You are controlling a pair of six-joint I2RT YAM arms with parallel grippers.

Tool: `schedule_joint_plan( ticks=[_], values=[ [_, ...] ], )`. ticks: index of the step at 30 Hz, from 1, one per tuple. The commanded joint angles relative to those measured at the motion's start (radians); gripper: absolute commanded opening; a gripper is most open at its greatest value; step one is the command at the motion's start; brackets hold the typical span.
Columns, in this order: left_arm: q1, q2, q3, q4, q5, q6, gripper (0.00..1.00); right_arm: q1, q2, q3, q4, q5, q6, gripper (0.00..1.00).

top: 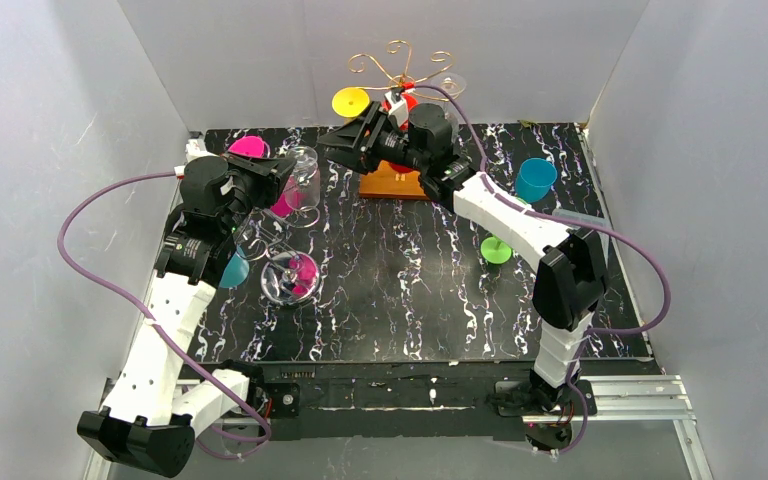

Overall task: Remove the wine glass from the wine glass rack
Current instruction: Pick up the wine glass from the wine rack.

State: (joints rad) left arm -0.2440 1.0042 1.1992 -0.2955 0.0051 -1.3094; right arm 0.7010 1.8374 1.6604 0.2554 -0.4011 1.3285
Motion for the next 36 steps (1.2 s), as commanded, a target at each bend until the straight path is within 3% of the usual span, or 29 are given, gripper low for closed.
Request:
schedule_joint_plan(
  ticks=[1,14,36],
  values=[
    [0.004,0.015,-0.026,-0.019,0.064,-0.074,0.0,0.012,-0.005,0.056,0.016,-0.039,-0.025,0.58],
    [0.003,0.023,-0.024,-0.018,0.075,-0.073,0.0,0.032,-0.004,0.065,0.016,-0.036,-0.036,0.46],
    [0.004,0.033,-0.022,-0.008,0.098,-0.07,0.0,0.053,0.0,0.092,0.018,-0.045,-0.041,0.4]
  ],
)
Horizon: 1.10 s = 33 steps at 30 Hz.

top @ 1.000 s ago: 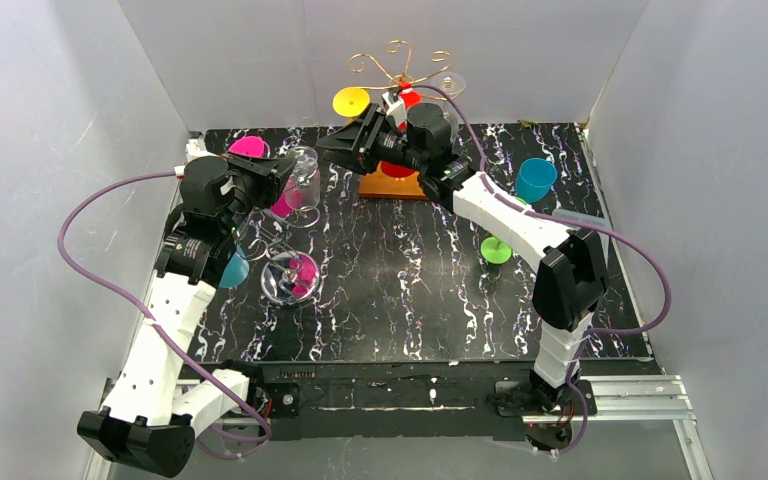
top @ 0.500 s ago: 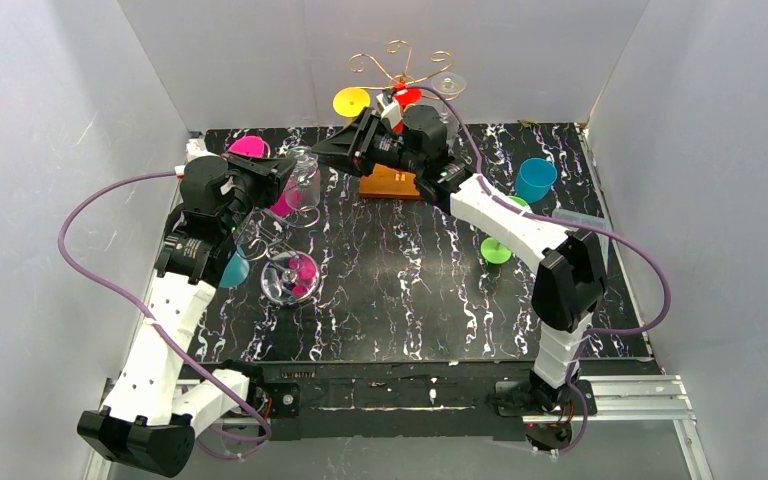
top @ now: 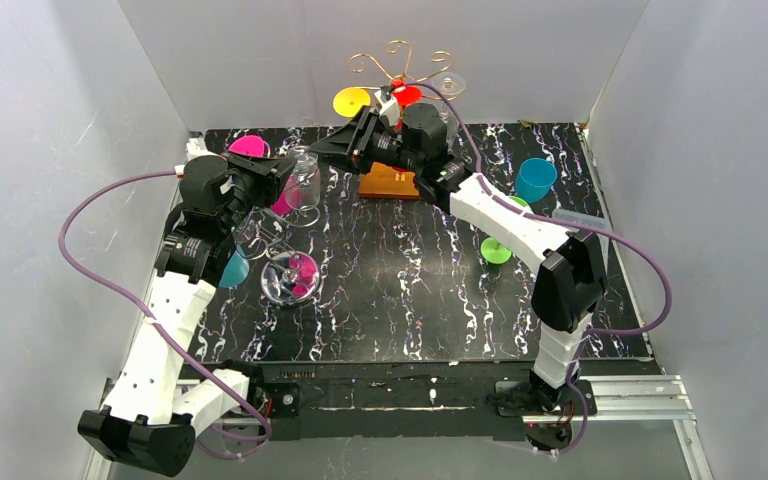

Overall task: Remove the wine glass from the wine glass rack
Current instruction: Pick up the wine glass from the wine rack.

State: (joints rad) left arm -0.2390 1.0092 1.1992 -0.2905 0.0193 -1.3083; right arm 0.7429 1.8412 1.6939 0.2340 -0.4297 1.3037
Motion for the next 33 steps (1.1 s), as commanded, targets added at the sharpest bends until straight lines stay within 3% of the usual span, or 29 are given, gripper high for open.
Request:
schedule_joint_plan(
  ticks=[1,23,33],
  values=[
    [-0.001,0.029,-0.021,-0.012,0.086,-0.07,0.0,0.013,-0.003,0.059,0.04,-0.018,-0.015,0.4],
    [-0.002,0.055,-0.013,0.039,0.185,-0.044,0.0,0.049,0.01,0.089,0.016,-0.029,-0.018,0.3],
    [-0.002,0.052,-0.008,0.027,0.208,-0.013,0.0,0.052,0.002,0.099,-0.016,-0.017,-0.018,0.01]
  ],
)
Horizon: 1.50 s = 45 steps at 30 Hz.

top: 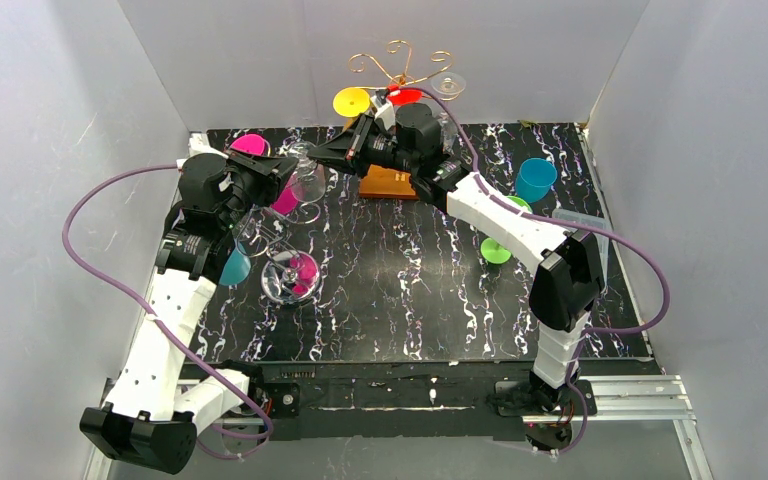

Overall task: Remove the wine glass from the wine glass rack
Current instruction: Pick up the wine glass from the wine rack.

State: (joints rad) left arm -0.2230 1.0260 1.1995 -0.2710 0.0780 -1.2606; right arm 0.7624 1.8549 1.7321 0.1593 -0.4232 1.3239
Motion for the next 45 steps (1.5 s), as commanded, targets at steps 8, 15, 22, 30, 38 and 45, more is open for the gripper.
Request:
schedule_joint_plan(
  ticks=[8,15,22,30,38,45],
  values=[
    [-0.018,0.044,0.044,-0.082,0.144,0.007,0.1,0.032,-0.04,0.05,0.043,0.007,-0.042,0.01],
    [-0.018,0.048,0.079,-0.127,0.139,0.054,0.32,0.031,-0.062,0.036,0.037,0.044,-0.041,0.01],
    [-0.017,0.047,0.09,-0.156,0.126,0.081,0.45,0.018,-0.103,-0.004,0.028,0.097,-0.038,0.01],
    [-0.018,0.05,0.1,-0.187,0.098,0.101,0.51,-0.001,-0.148,-0.051,0.036,0.134,-0.027,0.01],
    [-0.018,0.042,0.1,-0.211,0.069,0.114,0.52,-0.003,-0.142,-0.034,0.022,0.143,-0.023,0.01],
    [-0.017,0.04,0.094,-0.215,0.06,0.109,0.53,-0.003,-0.163,-0.049,0.025,0.151,-0.021,0.01]
  ],
)
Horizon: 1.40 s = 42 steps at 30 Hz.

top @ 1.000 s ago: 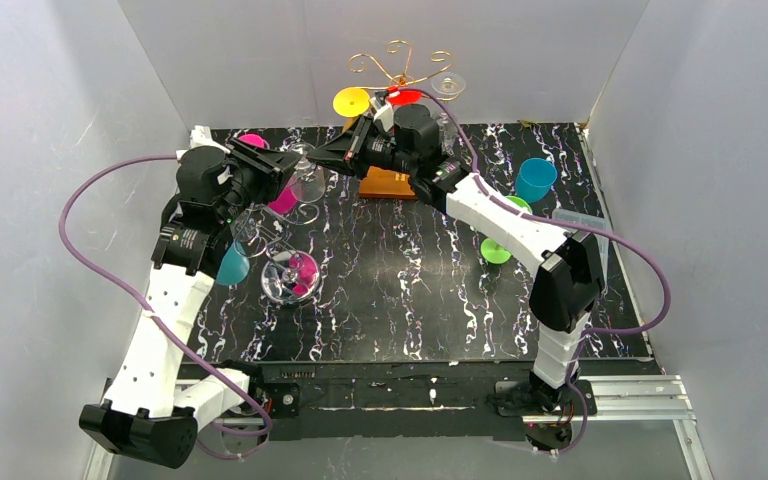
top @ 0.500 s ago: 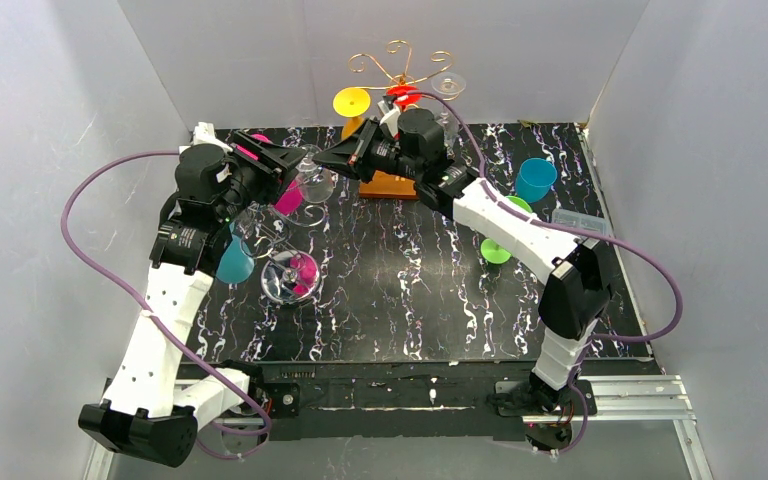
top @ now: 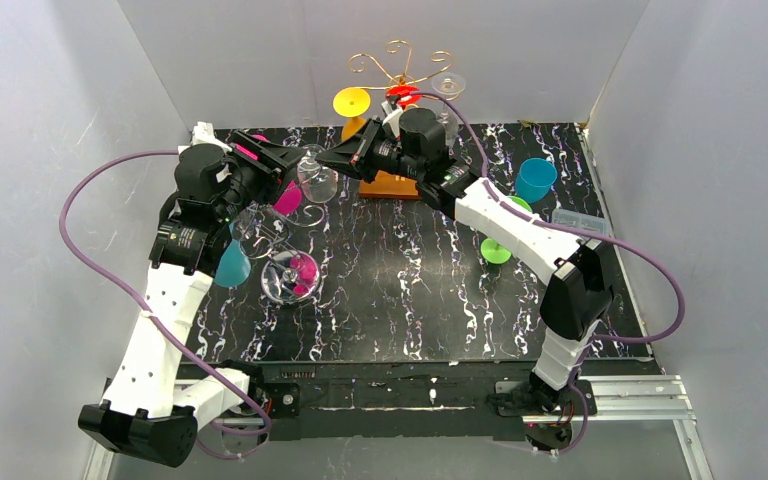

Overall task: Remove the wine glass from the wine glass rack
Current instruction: Pick up the wine glass from the wine rack.

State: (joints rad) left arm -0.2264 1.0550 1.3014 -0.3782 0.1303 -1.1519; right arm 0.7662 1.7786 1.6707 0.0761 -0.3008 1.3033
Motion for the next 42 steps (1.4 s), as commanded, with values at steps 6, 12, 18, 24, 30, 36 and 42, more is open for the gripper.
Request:
schedule_joint_plan(
  ticks=[6,12,18,24,30,36,42],
  values=[
    [-0.012,0.014,-0.005,-0.109,0.006,-0.002,0.53,-0.007,-0.107,0.003,0.106,0.032,0.001,0.01],
    [-0.012,0.019,0.0,-0.105,0.008,-0.001,0.53,-0.007,-0.109,-0.002,0.101,0.013,0.005,0.01],
    [-0.012,0.037,0.023,-0.105,0.028,0.016,0.53,-0.006,-0.115,-0.006,0.1,-0.01,0.01,0.01],
    [-0.013,0.04,0.033,-0.108,0.028,0.021,0.53,-0.003,-0.114,0.0,0.096,-0.026,0.01,0.01],
    [-0.013,0.038,0.035,-0.117,0.017,0.027,0.53,-0.001,-0.117,0.005,0.09,-0.042,0.011,0.01],
    [-0.013,0.038,0.035,-0.121,0.011,0.027,0.53,0.001,-0.118,0.012,0.084,-0.064,0.011,0.01],
    [-0.012,0.04,0.03,-0.119,0.009,0.026,0.53,0.002,-0.119,0.019,0.079,-0.085,0.008,0.01]
  ],
)
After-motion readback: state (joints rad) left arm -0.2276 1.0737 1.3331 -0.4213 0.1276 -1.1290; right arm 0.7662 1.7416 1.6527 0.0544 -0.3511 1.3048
